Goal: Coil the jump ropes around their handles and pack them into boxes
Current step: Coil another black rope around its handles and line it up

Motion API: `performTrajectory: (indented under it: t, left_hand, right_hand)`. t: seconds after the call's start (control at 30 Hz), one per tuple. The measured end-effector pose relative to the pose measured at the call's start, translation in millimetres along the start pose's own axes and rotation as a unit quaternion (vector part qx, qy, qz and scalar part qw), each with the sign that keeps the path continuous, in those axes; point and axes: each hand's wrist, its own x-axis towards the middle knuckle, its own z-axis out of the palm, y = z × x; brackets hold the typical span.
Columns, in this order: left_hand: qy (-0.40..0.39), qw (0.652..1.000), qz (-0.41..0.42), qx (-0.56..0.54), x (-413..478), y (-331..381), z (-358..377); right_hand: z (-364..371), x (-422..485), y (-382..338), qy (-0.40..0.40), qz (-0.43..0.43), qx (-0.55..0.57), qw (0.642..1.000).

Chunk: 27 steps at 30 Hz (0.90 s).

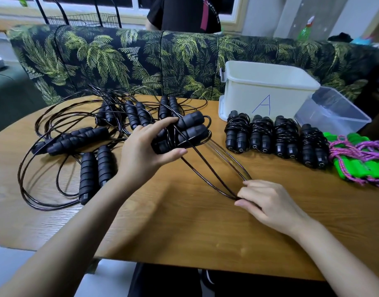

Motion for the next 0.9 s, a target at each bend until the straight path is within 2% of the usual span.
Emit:
performTrajectory:
  t: [0.17,0.3,0.53,0.7,0.8,0.9]
  left_hand:
    - [0.02,0.998,-0.048,-0.037,-0.2,-7.8,5.0]
    - [0.03,0.994,-0.072,-0.07,-2.1,3.2,13.3]
    - [0.039,0.994,-0.081,-0.056,9.3,13.2,11.9]
    - [0.04,0.995,-0.084,-0.031,13.7,0.8,4.0]
    - [0.018,0.996,-0.078,-0.035,12.4,-6.9,1.2]
    - [-0.015,0.997,-0.059,-0.044,10.3,-9.6,-1.4]
  right_hand:
    - [12.2,1.1,-33.4,0.0,-0.108,-0.102,0.989]
    - [30.2,3.4,-61.1,-0.014,-0.131,-0.127,0.983]
    - [26.6,10.3,-47.9,-0.017,-0.098,-0.133,0.986]
    - [8.8,6.9,-27.4,0.005,-0.029,-0.1,0.995]
    - [-2.8,4.7,-12.9,0.0,0.005,-0.052,0.999]
    - [-2.1,0.9,5.4,-0.021,0.098,0.052,0.994]
